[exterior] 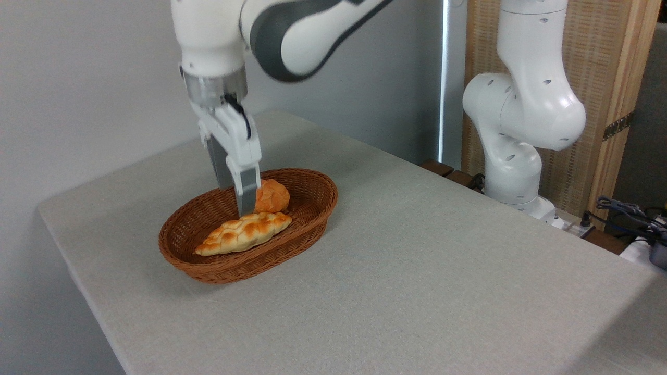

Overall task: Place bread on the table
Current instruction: 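Lower the open gripper into the basket onto the long glazed roll, then close the gripper on the middle of the long glazed roll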

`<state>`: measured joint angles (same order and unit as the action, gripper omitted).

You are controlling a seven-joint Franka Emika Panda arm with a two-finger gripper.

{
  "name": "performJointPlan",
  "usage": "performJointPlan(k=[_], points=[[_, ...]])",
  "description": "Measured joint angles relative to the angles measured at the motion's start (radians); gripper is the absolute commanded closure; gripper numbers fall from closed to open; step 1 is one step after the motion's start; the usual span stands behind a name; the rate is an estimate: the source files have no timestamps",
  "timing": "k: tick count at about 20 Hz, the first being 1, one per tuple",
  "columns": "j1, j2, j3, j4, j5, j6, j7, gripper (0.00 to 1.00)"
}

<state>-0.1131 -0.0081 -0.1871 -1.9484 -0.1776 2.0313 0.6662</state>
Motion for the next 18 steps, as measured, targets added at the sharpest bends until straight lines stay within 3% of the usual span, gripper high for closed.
performJointPlan(k=[3,8,14,15,18], points=[[0.001,0.034,0.0,-0.031,0.009,0.059,0.003,0.0],[-0.001,0.054,-0.009,-0.046,0.054,0.064,0.004,0.0],[-0.006,0.077,-0.033,-0.058,0.06,0.079,0.004,0.0],[-0.006,0.079,-0.033,-0.058,0.061,0.079,0.004,0.04],[-0.007,0.082,-0.033,-0.058,0.063,0.079,0.004,0.38]])
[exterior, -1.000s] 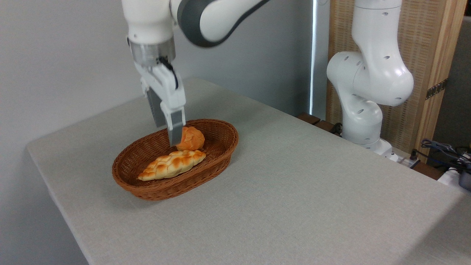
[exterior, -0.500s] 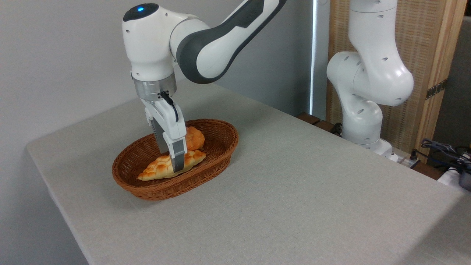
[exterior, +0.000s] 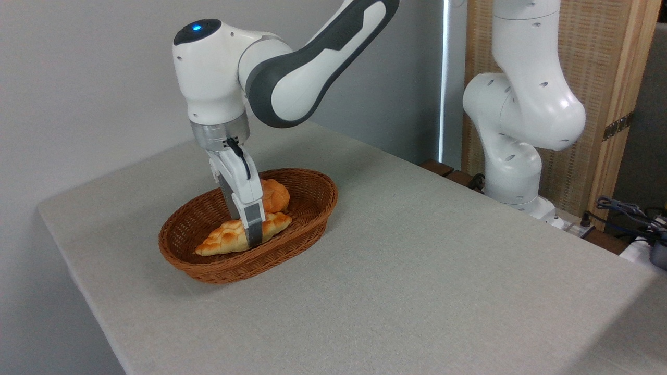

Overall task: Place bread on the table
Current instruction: 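Close the gripper on the middle of the long glazed roll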

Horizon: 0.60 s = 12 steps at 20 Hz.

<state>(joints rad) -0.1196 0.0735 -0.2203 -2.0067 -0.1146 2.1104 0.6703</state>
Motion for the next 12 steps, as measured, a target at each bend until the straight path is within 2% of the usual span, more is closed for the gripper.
performJointPlan(k=[1,2,12], points=[[0.0,0.0,0.0,0.0,0.007,0.0,0.001,0.47],[0.0,0.0,0.0,0.0,0.022,0.0,0.002,0.49],[-0.001,0.003,-0.002,0.0,0.037,0.0,0.008,0.5]])
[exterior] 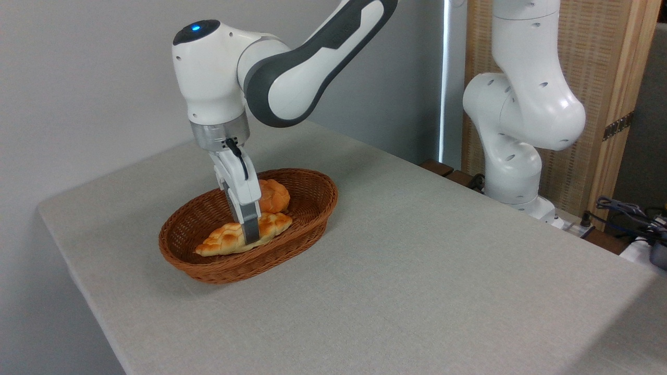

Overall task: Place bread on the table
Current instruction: 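Close the gripper on the middle of the long glazed roll, then lift the roll out of the basket and carry it beside the basket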

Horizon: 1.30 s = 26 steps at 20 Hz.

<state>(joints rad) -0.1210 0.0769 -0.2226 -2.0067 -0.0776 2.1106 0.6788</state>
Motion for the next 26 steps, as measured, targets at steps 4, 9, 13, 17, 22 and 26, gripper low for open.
performJointPlan(k=[4,9,13,17,22,26], points=[[0.0,0.0,0.0,0.0,0.0,0.0,0.0,0.5],[0.0,0.0,0.0,0.0,0.0,0.0,0.0,0.5],[0.0,0.0,0.0,0.0,0.0,0.0,0.0,0.56],[0.0,-0.001,0.0,0.004,0.0,-0.002,0.0,0.61],[0.002,-0.003,0.003,0.07,-0.011,-0.091,0.0,0.65],[0.007,-0.005,0.009,0.145,-0.042,-0.177,0.0,0.65]])
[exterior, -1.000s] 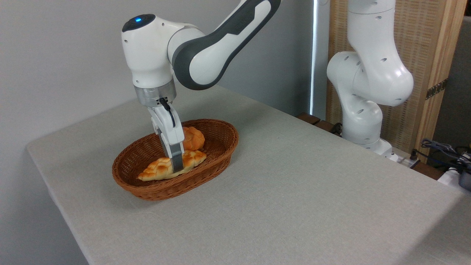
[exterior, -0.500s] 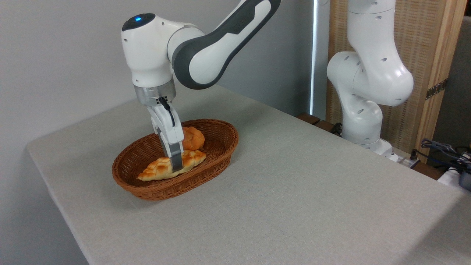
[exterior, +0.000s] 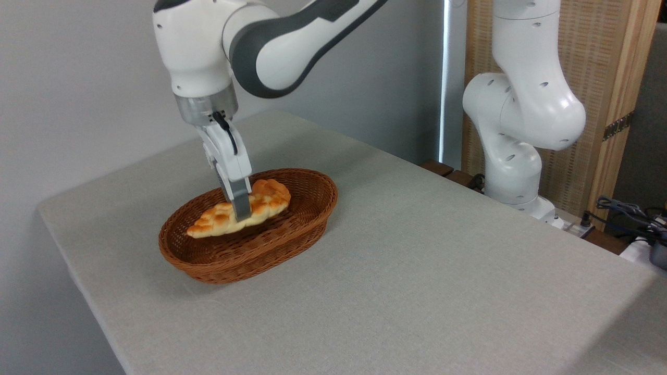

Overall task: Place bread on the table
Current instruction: 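Lift the roll out of the basket and carry it beside the basket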

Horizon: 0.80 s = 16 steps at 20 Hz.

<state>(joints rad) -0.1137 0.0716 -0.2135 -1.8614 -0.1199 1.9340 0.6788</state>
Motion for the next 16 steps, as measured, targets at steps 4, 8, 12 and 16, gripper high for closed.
performJointPlan(k=[4,8,12,16], points=[[0.004,-0.001,0.036,0.07,-0.027,-0.075,0.0,0.64],[0.006,-0.004,0.121,0.112,-0.025,-0.121,0.076,0.64],[0.024,-0.003,0.271,0.114,-0.003,-0.121,0.264,0.63],[0.082,0.01,0.311,0.106,-0.002,-0.124,0.382,0.46]])
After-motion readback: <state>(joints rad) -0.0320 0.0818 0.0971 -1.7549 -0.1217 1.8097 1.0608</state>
